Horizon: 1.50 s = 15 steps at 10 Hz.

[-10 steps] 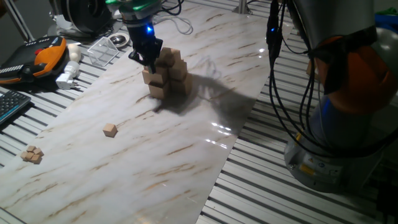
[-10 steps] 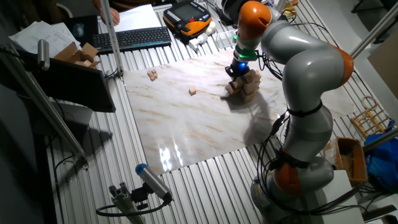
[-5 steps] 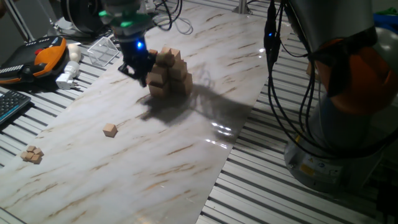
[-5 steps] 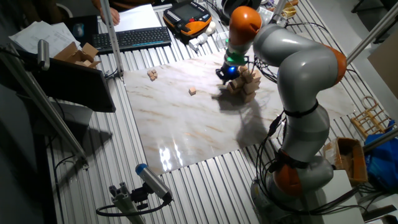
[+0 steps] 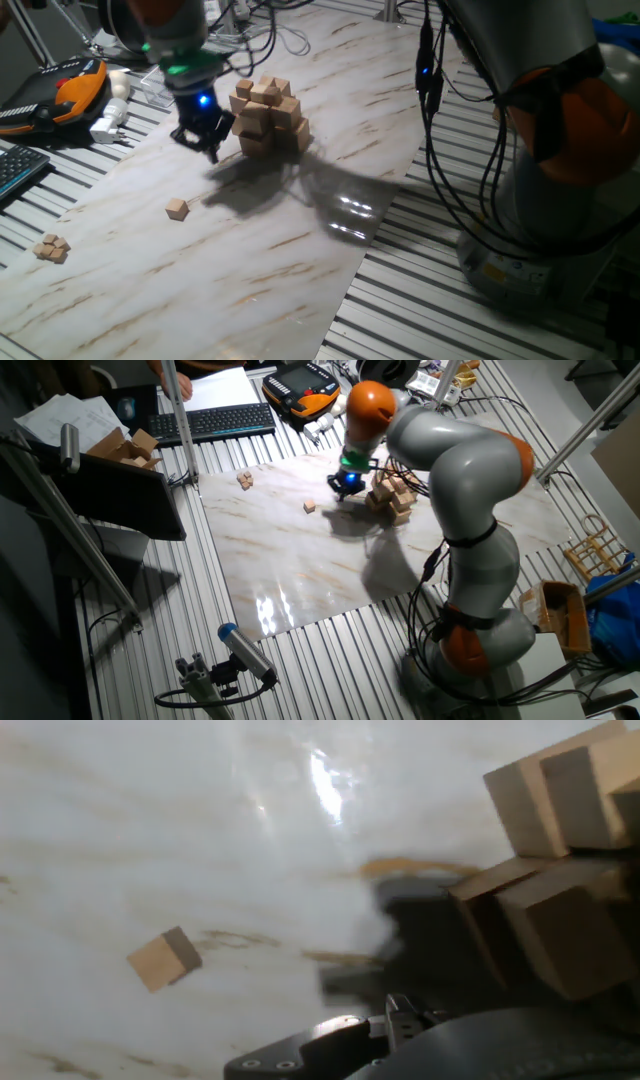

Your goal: Stack the blocks into a cross shape

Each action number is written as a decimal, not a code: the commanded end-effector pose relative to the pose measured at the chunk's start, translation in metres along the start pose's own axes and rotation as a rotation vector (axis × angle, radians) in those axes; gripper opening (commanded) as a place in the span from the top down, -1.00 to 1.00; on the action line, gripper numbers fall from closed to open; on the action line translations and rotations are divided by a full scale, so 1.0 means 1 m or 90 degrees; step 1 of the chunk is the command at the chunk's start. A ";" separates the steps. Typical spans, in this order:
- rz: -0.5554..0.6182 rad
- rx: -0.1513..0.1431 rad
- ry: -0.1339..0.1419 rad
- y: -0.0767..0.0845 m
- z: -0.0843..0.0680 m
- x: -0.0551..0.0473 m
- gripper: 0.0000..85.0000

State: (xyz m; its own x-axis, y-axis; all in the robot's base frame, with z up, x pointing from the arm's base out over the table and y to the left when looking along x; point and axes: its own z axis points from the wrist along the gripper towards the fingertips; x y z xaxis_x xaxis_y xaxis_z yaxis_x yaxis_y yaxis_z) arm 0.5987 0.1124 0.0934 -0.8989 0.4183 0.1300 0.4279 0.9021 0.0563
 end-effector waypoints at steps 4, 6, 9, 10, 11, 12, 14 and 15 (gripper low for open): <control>-0.104 0.027 0.003 0.010 0.000 0.007 1.00; -0.175 0.042 0.046 0.010 0.000 0.007 1.00; -0.187 0.019 0.035 0.010 0.000 0.007 1.00; -0.182 0.011 0.043 0.010 0.000 0.007 1.00; -0.176 0.001 0.060 0.010 0.000 0.007 1.00; -0.190 0.010 0.049 0.010 0.000 0.007 1.00; -0.216 0.012 0.031 0.043 0.006 0.014 0.60; -0.238 0.012 0.023 0.054 0.008 0.016 0.20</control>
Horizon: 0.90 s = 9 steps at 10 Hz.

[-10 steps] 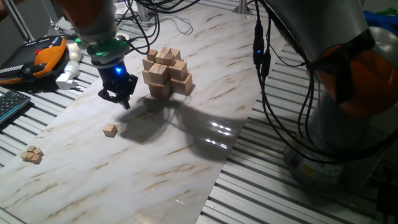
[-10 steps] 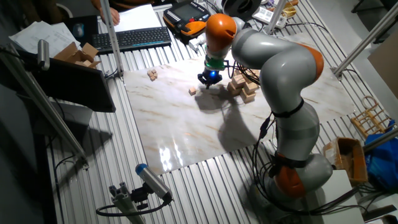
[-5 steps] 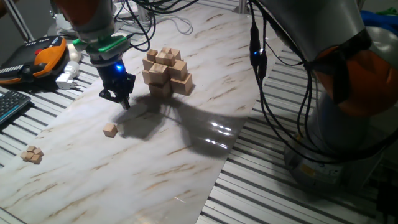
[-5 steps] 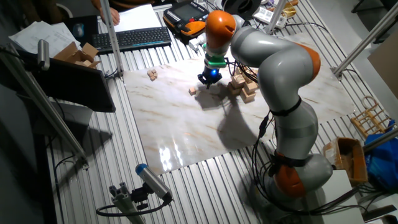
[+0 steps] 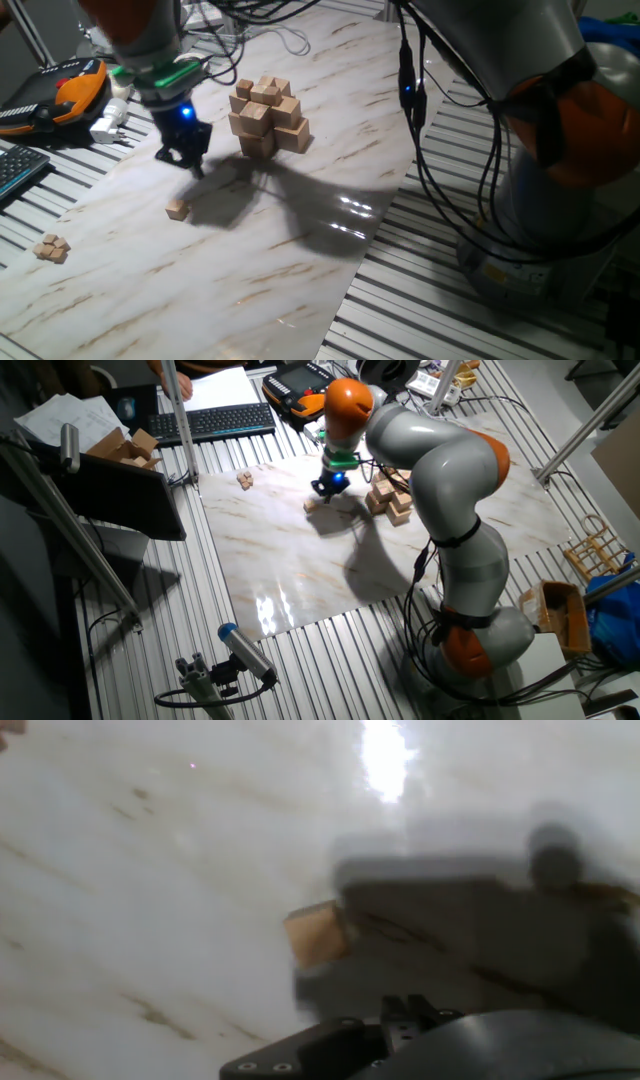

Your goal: Stack the blocks into a cross shape

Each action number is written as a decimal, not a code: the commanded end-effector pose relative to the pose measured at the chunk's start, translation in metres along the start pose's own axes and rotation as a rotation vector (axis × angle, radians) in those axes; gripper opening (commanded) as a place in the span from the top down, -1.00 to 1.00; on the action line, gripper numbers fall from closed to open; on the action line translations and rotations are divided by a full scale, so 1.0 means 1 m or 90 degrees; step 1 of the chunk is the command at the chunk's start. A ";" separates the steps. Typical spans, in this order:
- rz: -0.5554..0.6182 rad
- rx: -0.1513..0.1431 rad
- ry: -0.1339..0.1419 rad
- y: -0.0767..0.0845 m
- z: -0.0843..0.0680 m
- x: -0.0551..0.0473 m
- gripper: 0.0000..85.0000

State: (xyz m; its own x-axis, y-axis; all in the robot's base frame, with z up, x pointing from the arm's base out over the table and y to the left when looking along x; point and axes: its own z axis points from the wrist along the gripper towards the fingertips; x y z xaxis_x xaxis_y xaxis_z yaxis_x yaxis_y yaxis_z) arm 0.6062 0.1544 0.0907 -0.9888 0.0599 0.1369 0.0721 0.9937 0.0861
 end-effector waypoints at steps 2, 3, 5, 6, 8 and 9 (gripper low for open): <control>-0.026 0.005 -0.021 0.022 0.006 -0.002 -0.20; -0.035 0.003 -0.027 0.023 0.008 -0.006 -0.20; -0.075 0.027 -0.046 0.023 0.012 -0.022 -0.20; -0.081 0.028 -0.046 0.025 0.016 -0.028 -0.20; -0.086 0.037 -0.050 0.031 0.023 -0.032 -0.20; -0.086 0.040 -0.050 0.034 0.026 -0.032 -0.20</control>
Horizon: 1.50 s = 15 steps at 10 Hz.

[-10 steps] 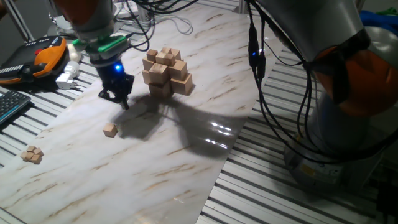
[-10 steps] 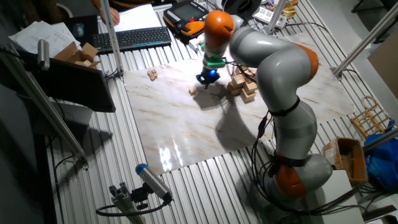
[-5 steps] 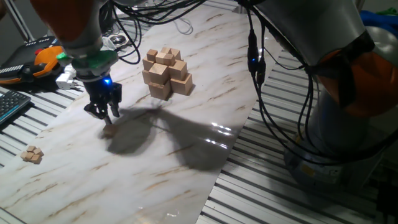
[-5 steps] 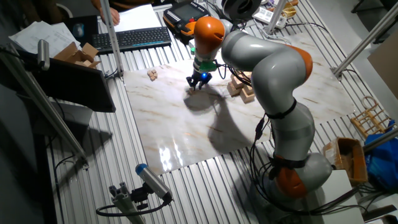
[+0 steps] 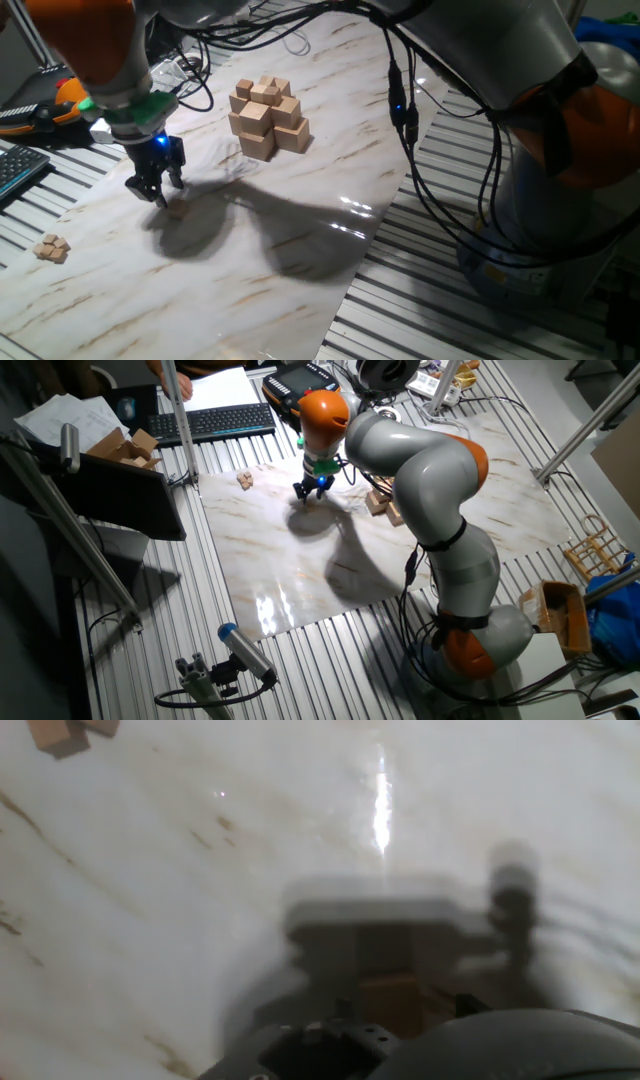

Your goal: Stack the blocks into a cross shape

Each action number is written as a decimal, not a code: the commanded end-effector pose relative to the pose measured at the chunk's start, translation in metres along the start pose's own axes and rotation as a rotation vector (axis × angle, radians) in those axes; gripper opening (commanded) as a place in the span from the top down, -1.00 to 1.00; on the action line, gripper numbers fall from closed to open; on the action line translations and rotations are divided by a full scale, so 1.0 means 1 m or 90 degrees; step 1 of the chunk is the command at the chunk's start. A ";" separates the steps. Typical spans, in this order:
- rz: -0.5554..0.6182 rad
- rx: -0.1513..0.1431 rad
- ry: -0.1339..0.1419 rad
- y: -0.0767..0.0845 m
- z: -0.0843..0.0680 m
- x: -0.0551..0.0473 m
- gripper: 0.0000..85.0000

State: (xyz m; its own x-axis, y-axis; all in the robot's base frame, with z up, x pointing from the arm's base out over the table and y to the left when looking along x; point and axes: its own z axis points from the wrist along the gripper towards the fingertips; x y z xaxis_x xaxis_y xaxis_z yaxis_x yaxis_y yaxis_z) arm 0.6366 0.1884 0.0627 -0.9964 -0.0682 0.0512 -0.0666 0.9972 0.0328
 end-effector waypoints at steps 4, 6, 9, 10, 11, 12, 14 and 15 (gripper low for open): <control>-0.010 0.021 0.001 0.002 0.008 0.001 -0.20; -0.009 0.022 0.004 0.003 0.015 0.003 -0.20; -0.016 0.028 0.010 0.002 0.023 0.004 -0.20; -0.018 0.034 0.016 0.002 0.023 0.004 -0.20; -0.023 0.046 0.019 0.002 0.023 0.004 0.20; -0.023 0.046 0.022 0.001 0.024 0.004 0.20; -0.018 0.043 0.023 0.000 0.025 0.004 0.60; -0.017 0.042 0.023 0.000 0.025 0.004 1.00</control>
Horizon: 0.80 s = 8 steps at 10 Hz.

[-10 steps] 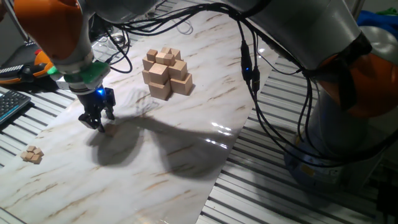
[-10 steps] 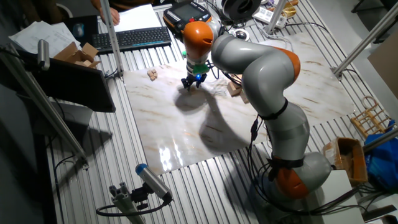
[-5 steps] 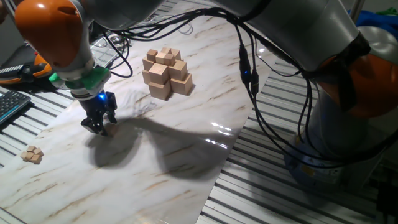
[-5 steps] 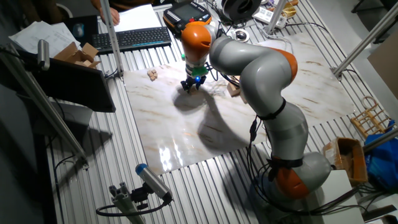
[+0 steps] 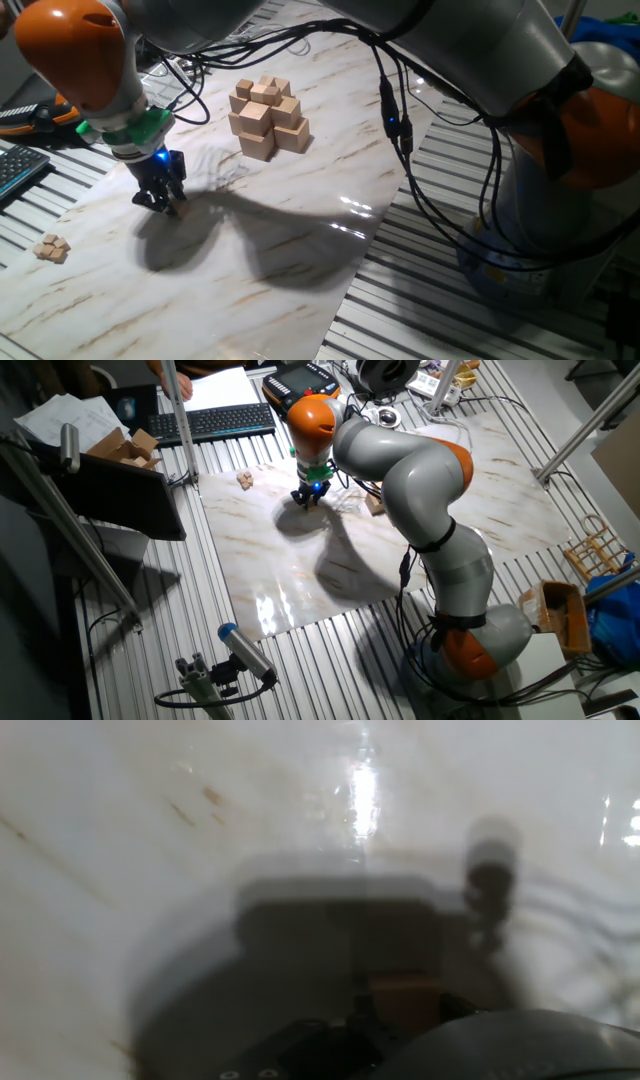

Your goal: Stack the blocks into a cross shape

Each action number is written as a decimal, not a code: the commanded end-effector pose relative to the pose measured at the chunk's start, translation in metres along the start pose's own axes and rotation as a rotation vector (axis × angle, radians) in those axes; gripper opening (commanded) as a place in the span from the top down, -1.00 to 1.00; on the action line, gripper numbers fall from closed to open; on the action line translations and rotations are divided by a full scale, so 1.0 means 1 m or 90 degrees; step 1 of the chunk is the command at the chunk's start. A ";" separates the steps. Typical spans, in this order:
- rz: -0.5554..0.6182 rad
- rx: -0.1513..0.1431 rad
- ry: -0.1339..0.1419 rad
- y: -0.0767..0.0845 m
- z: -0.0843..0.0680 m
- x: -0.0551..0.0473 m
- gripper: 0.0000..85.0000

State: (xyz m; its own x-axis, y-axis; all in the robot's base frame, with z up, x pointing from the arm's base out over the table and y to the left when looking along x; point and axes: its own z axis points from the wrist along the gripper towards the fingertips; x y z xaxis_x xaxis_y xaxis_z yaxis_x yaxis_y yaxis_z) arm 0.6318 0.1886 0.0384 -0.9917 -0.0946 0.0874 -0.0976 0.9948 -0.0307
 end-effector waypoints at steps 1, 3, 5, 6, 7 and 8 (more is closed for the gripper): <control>0.003 0.000 0.001 0.000 0.000 0.000 1.00; 0.035 -0.012 0.003 0.002 -0.008 0.002 1.00; 0.123 -0.035 0.021 0.002 -0.024 0.008 1.00; 0.163 -0.053 0.032 -0.001 -0.033 0.009 1.00; 0.201 -0.057 0.039 -0.007 -0.039 0.010 1.00; 0.229 -0.061 0.045 -0.017 -0.045 0.012 1.00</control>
State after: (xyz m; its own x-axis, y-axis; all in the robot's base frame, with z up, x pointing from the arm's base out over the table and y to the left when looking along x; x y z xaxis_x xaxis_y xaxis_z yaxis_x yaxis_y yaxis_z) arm 0.6249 0.1717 0.0869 -0.9775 0.1384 0.1593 0.1429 0.9896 0.0175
